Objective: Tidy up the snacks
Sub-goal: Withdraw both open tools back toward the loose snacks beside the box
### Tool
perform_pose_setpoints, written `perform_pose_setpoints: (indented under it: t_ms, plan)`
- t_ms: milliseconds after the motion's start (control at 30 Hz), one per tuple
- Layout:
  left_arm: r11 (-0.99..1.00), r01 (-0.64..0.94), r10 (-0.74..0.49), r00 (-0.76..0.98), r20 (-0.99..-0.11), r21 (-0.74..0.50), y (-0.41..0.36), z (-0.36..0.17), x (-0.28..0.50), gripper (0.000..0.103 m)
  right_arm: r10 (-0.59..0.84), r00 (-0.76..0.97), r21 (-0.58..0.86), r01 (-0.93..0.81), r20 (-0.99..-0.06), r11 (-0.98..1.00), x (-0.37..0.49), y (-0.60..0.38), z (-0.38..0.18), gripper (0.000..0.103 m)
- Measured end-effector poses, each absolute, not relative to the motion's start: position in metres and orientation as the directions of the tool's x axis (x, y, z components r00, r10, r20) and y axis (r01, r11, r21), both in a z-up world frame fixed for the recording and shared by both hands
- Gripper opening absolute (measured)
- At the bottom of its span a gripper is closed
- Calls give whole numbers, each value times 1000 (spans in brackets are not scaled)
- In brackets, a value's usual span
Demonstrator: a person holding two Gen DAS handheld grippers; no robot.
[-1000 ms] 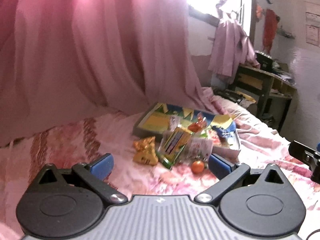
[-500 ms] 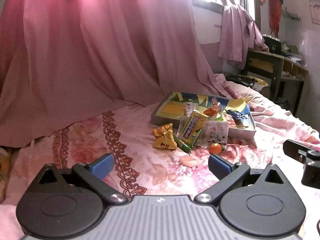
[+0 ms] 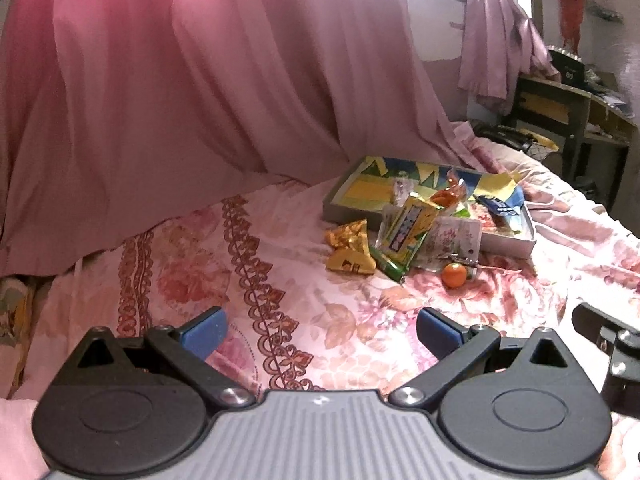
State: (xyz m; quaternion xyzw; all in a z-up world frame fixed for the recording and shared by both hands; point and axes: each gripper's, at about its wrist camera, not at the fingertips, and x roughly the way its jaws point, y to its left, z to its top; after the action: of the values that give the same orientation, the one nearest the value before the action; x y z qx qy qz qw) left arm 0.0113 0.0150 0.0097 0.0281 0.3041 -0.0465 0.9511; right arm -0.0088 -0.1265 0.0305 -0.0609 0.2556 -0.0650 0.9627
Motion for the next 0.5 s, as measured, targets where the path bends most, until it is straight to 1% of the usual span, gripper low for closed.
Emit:
perform_pose_setpoints:
  t_ms: [267,500]
  plan:
    - [992,121,-79,769,-635,24,14,2,25,103,-153,818,-181,61,-555,982,3,-122,19,102]
    - [988,154,-97,732,-674,26,8,-3,42,103,-122,777,-147,39,-617,988,16,-128,15,102]
